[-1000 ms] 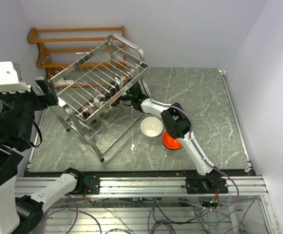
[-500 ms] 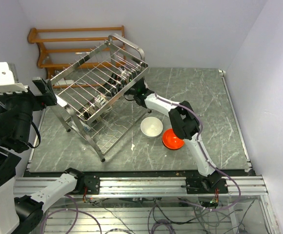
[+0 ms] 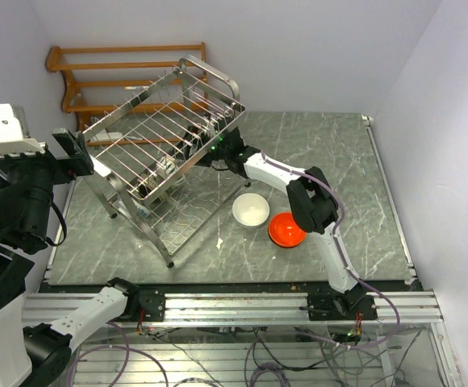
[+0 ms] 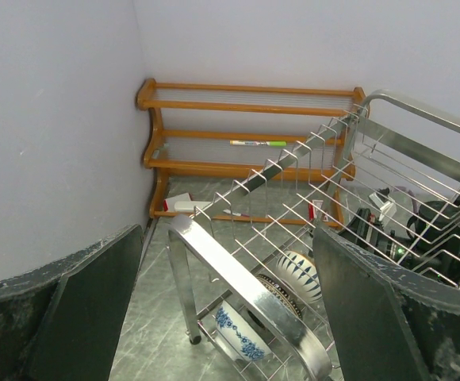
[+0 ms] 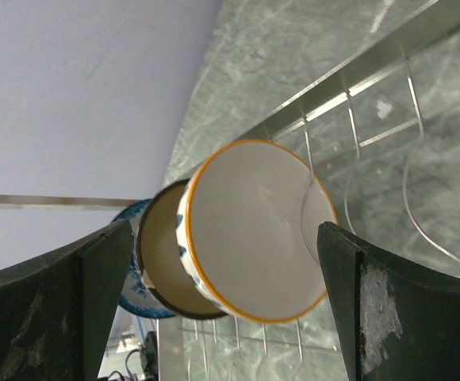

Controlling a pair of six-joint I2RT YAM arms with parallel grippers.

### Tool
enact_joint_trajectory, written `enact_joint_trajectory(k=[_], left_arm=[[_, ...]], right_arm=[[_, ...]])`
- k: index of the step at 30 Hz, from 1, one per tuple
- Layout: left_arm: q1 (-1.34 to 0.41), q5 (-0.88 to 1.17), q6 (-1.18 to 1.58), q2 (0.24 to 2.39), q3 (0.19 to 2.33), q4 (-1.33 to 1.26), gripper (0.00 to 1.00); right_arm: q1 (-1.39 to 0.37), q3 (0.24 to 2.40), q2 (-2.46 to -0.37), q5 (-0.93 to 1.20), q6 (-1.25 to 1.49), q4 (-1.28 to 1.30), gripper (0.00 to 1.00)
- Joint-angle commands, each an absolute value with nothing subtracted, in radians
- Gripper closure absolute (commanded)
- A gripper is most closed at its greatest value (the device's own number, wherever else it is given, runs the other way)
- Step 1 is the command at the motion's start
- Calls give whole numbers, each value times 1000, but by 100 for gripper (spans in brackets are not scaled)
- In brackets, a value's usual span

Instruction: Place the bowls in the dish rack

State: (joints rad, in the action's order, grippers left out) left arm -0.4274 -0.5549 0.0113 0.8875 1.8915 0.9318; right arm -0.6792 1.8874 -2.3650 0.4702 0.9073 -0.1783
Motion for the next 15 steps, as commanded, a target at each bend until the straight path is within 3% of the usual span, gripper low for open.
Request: enact_joint_trajectory(k=[1,15], left_arm=[[-433,-549,5,875,1901,930,1],[-433,-534,3,867,1883,923,1]], right_arm=[[-644,1834,-2240,392,822,-89,0],[-644,1880,-2210,478,639,269,0]])
